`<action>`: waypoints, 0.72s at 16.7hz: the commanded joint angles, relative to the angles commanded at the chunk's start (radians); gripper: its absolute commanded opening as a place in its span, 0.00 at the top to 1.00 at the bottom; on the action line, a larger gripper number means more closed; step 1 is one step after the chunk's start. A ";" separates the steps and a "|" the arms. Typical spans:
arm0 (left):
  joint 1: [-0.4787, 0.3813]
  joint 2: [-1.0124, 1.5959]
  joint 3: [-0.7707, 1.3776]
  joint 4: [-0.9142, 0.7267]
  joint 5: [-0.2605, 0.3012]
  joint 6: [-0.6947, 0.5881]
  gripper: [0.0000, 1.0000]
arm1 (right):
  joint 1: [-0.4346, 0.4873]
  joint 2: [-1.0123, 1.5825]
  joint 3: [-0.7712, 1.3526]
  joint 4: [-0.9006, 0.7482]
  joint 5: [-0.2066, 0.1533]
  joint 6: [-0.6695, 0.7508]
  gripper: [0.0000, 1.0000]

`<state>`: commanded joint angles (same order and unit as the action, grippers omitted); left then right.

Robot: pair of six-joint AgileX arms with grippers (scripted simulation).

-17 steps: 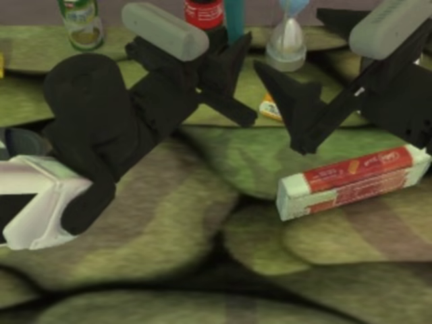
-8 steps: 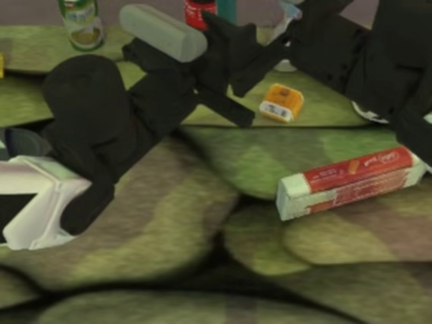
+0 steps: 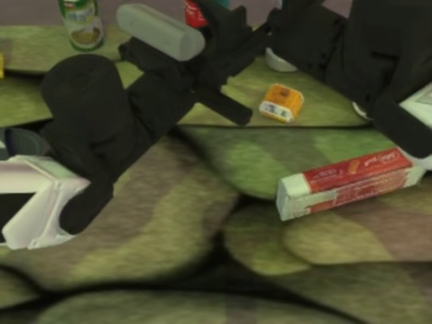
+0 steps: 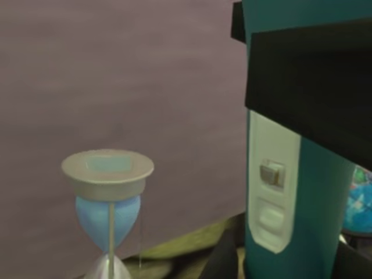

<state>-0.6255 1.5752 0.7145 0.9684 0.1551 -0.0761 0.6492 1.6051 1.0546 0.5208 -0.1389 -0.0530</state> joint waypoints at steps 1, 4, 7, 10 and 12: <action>0.000 0.000 0.000 0.000 0.000 0.000 1.00 | 0.000 0.000 0.000 0.000 0.000 0.000 0.15; 0.000 0.000 0.000 0.000 0.000 0.000 1.00 | 0.000 0.000 0.000 0.000 0.000 0.000 0.38; 0.000 0.000 0.000 0.000 0.000 0.000 1.00 | 0.000 0.000 0.000 0.000 0.000 0.000 0.60; 0.000 0.000 0.000 0.000 0.000 0.000 1.00 | 0.000 0.000 0.000 0.000 0.000 0.000 0.83; 0.000 0.000 0.000 0.000 0.000 0.000 1.00 | 0.000 0.000 0.000 0.000 0.000 0.000 0.98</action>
<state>-0.6255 1.5752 0.7145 0.9684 0.1551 -0.0761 0.6492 1.6051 1.0546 0.5208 -0.1389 -0.0530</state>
